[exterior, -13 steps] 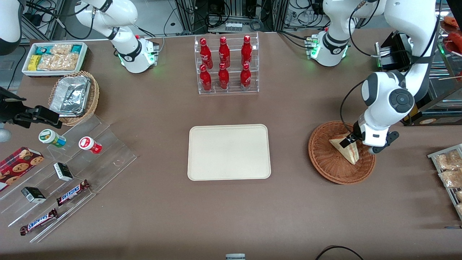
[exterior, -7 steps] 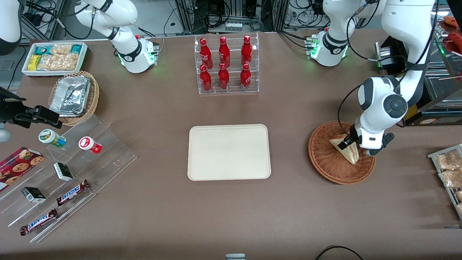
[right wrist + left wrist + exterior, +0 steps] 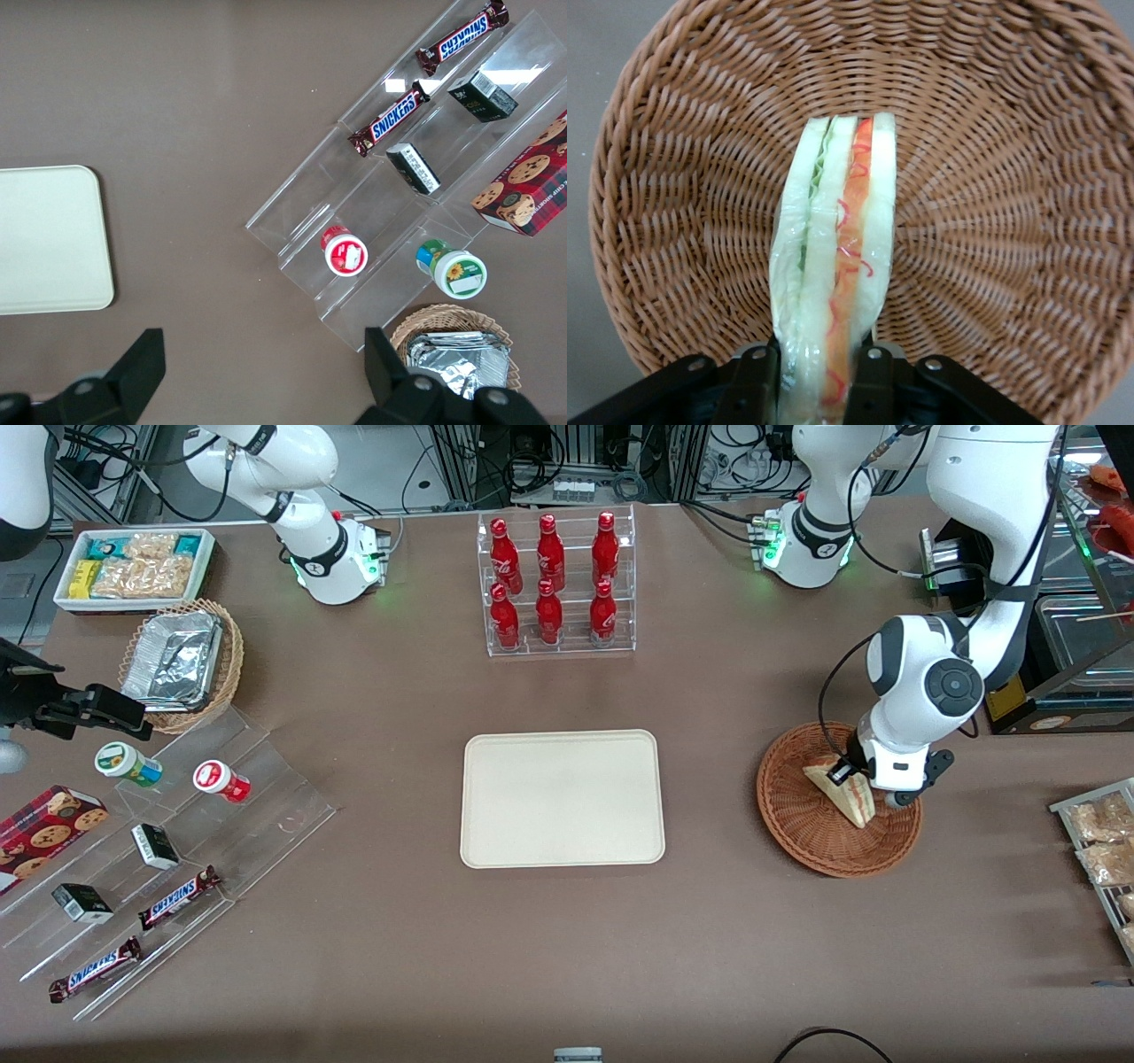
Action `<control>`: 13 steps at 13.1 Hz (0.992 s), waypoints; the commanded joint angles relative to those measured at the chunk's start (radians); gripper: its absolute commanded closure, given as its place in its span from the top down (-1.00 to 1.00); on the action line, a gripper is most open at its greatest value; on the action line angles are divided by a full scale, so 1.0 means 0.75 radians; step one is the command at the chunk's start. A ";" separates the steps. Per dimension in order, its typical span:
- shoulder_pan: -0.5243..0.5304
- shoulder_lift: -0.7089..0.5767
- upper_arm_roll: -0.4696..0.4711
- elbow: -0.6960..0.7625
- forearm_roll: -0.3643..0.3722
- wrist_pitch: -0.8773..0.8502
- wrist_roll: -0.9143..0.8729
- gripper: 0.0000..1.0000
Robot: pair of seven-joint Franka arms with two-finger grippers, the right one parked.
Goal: Place sandwich from basket to tray
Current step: 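Close the left gripper on the sandwich's wrapped edge, then lift the sandwich and carry it with the left gripper over the cream tray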
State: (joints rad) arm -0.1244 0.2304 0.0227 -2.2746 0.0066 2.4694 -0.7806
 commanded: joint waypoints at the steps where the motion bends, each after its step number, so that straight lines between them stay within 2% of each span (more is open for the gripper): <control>1: -0.010 -0.049 -0.008 0.107 0.016 -0.191 0.008 -1.00; 4: -0.010 -0.056 -0.085 0.387 0.044 -0.577 0.047 -1.00; 6: -0.010 -0.044 -0.197 0.545 0.061 -0.735 0.090 -1.00; 8: -0.010 -0.039 -0.318 0.566 0.067 -0.734 0.100 -1.00; 10: -0.012 -0.007 -0.469 0.584 0.152 -0.726 0.102 -1.00; 11: -0.010 0.044 -0.553 0.617 0.203 -0.718 0.102 -1.00; 13: -0.012 0.159 -0.662 0.725 0.216 -0.720 0.080 -1.00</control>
State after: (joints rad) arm -0.1419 0.2524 -0.4135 -1.8335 0.1355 1.9408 -0.7184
